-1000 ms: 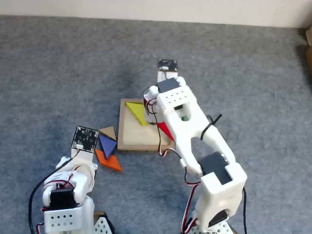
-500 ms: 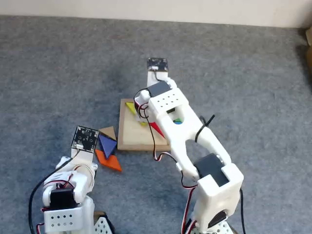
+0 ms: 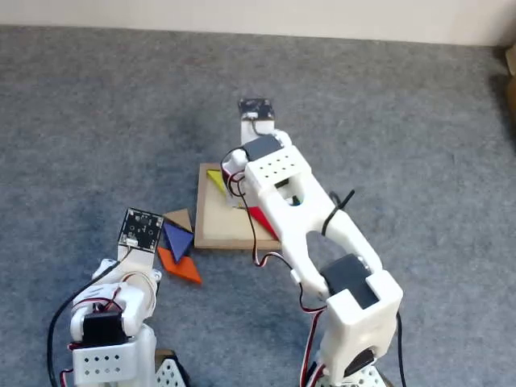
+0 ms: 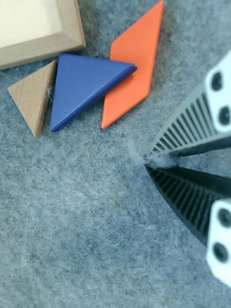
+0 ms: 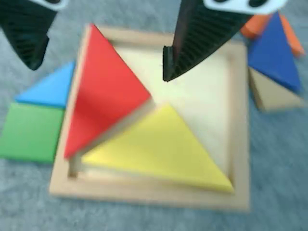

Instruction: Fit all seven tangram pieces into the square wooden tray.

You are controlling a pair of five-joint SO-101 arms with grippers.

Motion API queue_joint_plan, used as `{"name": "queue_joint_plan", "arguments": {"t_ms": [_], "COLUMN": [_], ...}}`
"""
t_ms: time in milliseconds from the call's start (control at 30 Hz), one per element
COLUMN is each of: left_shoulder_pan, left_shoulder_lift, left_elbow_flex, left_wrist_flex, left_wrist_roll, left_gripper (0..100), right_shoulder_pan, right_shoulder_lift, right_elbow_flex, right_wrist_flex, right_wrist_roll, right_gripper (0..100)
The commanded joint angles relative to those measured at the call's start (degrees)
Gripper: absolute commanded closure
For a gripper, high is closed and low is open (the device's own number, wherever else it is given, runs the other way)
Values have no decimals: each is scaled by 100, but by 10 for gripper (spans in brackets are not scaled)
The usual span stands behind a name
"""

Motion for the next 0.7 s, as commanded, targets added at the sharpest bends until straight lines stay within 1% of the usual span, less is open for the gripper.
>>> {"name": "queue_joint_plan", "arguments": {"t_ms": [0,100,200,300,467,667], "left_shoulder_pan": [-48,-48,-48,-48,-48,-57], "left_shoulder_lift": [-31,-31,-31,-31,-31,-31], "left_elbow_flex": [-22,-31,-31,-31,-31,-31], "left_wrist_flex": [-97,-88,-88,-79,-79,-79], "left_wrist_roll": [-44,-44,-44,-44,-44,-44], "left_gripper": [994,994,994,994,994,994], "right_shoulder_pan": [215,426,629,673,664,514], "right_shoulder_lift": [-163,-119,-119,-110,259,769], "right_elbow_flex": [-374,-365,-338,-303,409,462], "right_wrist_flex": [251,242,233,-66,-567,-716], "right_wrist_roll": [571,1160,1829,2136,2127,2154], "right_gripper": [776,896,950,957,957,957]}}
